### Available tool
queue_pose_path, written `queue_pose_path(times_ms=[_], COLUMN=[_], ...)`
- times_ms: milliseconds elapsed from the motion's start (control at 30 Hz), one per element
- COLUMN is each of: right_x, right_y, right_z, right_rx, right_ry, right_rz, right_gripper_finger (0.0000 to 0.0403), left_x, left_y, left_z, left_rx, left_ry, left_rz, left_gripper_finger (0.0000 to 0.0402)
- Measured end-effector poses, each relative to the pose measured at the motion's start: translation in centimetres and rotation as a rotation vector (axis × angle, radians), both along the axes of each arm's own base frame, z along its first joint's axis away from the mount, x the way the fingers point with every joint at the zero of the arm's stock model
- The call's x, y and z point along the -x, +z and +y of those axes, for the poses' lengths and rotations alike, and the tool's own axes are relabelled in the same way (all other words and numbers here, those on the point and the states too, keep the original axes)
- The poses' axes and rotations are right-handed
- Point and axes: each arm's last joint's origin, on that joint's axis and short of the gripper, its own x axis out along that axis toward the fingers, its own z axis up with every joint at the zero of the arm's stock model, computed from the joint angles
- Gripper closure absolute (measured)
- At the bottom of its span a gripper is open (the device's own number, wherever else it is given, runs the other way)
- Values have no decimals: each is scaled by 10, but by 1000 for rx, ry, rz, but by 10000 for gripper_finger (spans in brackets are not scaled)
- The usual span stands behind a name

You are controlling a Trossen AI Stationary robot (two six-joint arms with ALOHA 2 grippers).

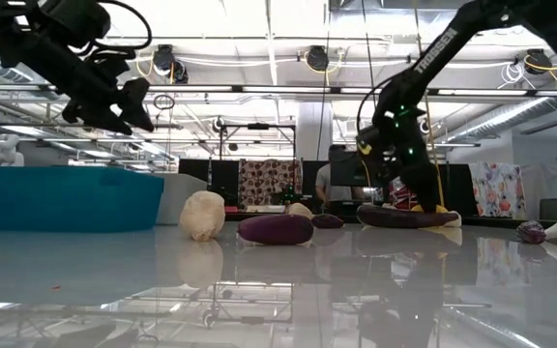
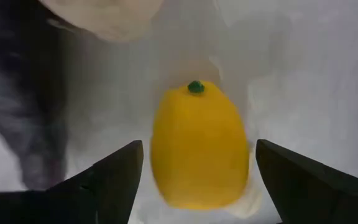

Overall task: Sort produce into baskets
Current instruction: Put the yellow lemon into the gray bin

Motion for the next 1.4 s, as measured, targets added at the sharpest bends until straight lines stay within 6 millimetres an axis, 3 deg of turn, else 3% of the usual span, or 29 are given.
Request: queue_pose_path(times_ms=[233,567,733,933,1033,1200,1400], right_x=[-1,0,-2,-13,-29,-71,-141], right_y=[-6,7,31,81,101,117,110], right_z=[0,-3,-5,-9,-6,5,34], right_rx=[-16,44,102,219,272,350,390], right_ry=[5,27,22,-85,-119,-89,-36], right_rz=[11,-39,-84,-229,-405,-700,-995], right_gripper_finger=[123,242,277,262,259,259,259], left_x=[-5,-9,-9,-9,-9,-9,-3], left_y=[-3,-7,-7,-5,-6,-5,-7], left_z=[3,5,6,6,6,6,8], left_rx=[7,-8,-37,-55,-59,-85,-125], left_ry=[4,-15,-26,-17,-25,-37,133], left_rz=[15,72,122,121,146,180,263], left_gripper_finger=[118,118,118,118,118,118,118])
